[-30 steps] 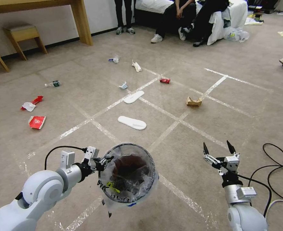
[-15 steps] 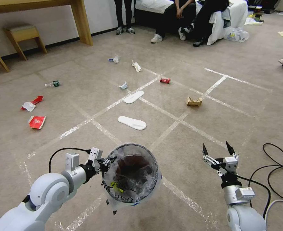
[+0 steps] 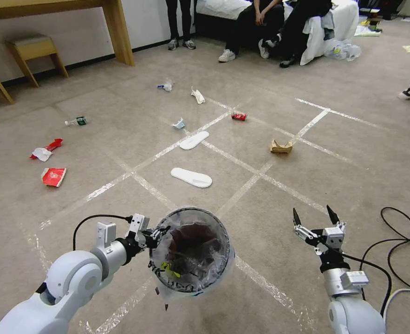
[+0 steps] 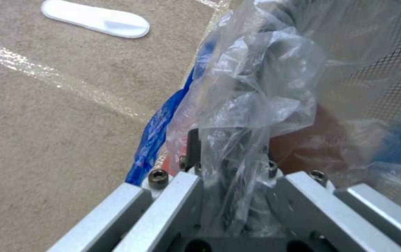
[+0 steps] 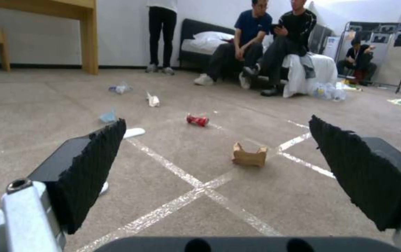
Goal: Pick up the trash bin and place the garbage on the floor into it.
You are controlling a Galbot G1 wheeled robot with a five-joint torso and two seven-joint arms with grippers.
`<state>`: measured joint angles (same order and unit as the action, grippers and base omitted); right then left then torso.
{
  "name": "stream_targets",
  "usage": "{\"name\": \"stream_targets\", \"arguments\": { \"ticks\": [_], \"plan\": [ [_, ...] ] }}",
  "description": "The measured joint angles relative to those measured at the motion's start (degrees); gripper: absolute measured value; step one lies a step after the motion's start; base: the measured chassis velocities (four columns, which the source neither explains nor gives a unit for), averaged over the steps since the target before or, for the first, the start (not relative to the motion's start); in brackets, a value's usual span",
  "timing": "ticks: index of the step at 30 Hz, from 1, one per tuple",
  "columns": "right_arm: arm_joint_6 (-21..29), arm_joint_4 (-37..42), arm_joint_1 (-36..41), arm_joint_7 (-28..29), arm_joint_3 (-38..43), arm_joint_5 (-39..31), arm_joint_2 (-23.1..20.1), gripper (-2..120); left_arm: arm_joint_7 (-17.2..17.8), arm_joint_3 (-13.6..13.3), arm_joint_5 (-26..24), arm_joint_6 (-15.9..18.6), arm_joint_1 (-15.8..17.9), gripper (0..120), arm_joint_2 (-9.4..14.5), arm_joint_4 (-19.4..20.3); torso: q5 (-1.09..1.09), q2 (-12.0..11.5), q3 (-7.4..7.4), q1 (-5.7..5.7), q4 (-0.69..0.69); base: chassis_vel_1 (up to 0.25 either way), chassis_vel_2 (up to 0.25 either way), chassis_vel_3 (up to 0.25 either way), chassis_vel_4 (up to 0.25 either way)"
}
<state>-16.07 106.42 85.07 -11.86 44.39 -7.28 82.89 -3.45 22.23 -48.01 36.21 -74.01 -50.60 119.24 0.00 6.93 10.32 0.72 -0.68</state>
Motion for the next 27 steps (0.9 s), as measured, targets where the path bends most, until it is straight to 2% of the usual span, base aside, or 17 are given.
{"name": "stream_targets", "arguments": {
  "ticks": [8,12,20,27],
  "plan": [
    [-0.18,-0.24,0.08,-0.57,-0.07,0.05,0.11,100,-0.01,0.15,0.60,-0.14,0.22,1,-0.47,-0.73,0.00,0.00,-0.01,-0.01,0.00,-0.013,0.010,0.013,-0.017],
    [-0.32,-0.24,0.09,-0.63,-0.12,0.02,-0.11,100,-0.01,0.50,1.46,-0.50,0.52,1,-1.34,-1.72,0.00,0.00,0.00,-0.01,0.00,-0.101,0.146,0.117,-0.117],
    [-0.28,-0.24,0.03,-0.61,-0.20,-0.18,-0.43,100,0.01,0.60,1.85,-0.74,0.47,1,-1.67,-2.09,-0.01,0.00,0.02,0.00,-0.01,-0.210,0.217,0.219,-0.232],
    [-0.24,-0.23,-0.18,-0.60,-0.43,-0.18,-0.43,100,-0.05,0.51,1.87,-0.79,0.55,1,-1.71,-2.24,0.00,0.00,0.00,0.00,0.01,-0.268,0.300,0.289,-0.297]
  ]
}}
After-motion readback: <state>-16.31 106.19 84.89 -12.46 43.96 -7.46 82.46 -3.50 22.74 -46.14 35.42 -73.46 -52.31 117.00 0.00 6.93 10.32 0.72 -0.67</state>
